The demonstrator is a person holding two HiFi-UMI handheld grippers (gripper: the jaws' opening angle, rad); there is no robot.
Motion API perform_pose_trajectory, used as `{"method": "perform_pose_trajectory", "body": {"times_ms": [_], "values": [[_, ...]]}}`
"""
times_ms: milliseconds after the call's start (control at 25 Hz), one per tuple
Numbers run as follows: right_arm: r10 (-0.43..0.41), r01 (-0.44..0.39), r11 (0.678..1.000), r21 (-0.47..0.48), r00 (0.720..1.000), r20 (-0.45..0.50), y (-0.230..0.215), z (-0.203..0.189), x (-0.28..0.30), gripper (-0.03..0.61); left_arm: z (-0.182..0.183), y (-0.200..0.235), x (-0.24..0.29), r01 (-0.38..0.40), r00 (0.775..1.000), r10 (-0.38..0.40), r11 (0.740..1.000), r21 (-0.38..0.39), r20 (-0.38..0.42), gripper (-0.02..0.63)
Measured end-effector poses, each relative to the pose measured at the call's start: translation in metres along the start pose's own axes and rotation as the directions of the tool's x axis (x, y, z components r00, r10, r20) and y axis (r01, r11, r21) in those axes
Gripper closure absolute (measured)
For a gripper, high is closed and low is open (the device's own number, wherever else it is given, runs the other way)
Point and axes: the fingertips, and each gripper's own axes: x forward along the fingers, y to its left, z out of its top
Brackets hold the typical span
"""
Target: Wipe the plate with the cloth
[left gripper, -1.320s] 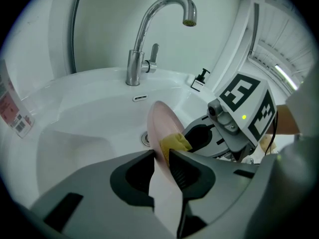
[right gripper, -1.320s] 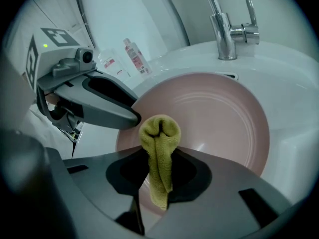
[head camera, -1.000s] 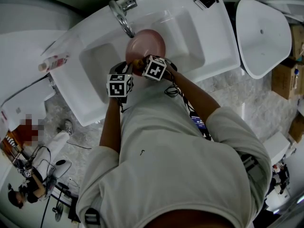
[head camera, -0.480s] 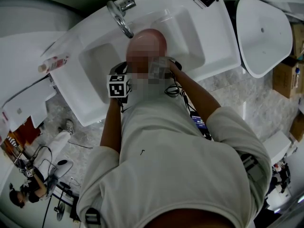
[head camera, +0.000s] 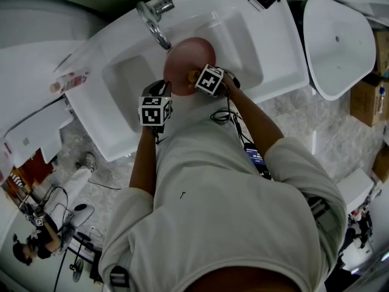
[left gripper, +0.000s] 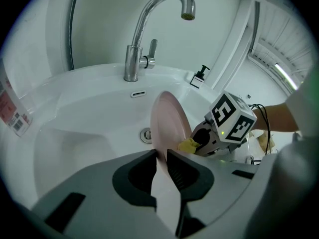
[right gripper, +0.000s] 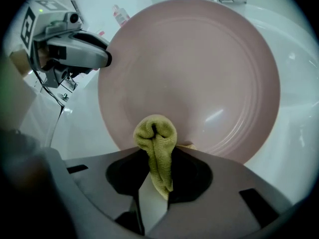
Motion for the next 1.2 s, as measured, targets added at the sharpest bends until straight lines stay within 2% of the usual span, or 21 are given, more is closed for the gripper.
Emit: {"method": "perform_pose_trajectory", "body": {"times_ms": [240, 360, 480, 600, 800, 1040, 1200], "values": [[-0.080, 0.076, 0.988, 0.134, 0.997, 0.022, -0.038, -0.001, -0.012, 0.486, -0.001, -0.001, 0.000, 0.005, 1.000, -0.004, 1.000, 0.002, -0.005, 0.534], [-0.149, 0.123, 0.966, 0.229, 0.984, 0.098, -0.068, 0.009, -0.020, 0.486, -0.001, -0.002, 0.000, 0.009, 1.000, -0.009, 1.000, -0.005, -0.004, 0.534], [-0.217, 0.178, 0.943, 0.282, 0.969, 0.115, -0.090, 0.016, -0.034, 0.486, -0.001, -0.003, 0.000, 0.014, 1.000, -0.014, 1.000, -0.004, -0.003, 0.534], [-0.258, 0.220, 0.940, 0.260, 0.958, 0.122, -0.101, 0.028, -0.044, 0.485, 0.000, -0.003, 0.000, 0.015, 1.000, -0.015, 1.000, 0.000, -0.002, 0.534], [-0.274, 0.235, 0.949, 0.209, 0.943, 0.188, -0.101, 0.061, -0.056, 0.485, -0.001, -0.003, 0.001, 0.018, 1.000, -0.018, 1.000, -0.002, -0.006, 0.531], [-0.318, 0.318, 0.947, 0.038, 0.918, 0.237, -0.082, 0.094, -0.060, 0.485, 0.001, -0.002, 0.001, 0.022, 1.000, -0.022, 1.000, -0.004, -0.002, 0.528], [-0.285, 0.304, 0.952, -0.038, 0.925, 0.250, -0.057, 0.104, -0.056, 0.485, -0.002, -0.001, 0.000, 0.025, 1.000, -0.025, 1.000, -0.013, -0.009, 0.526]]}}
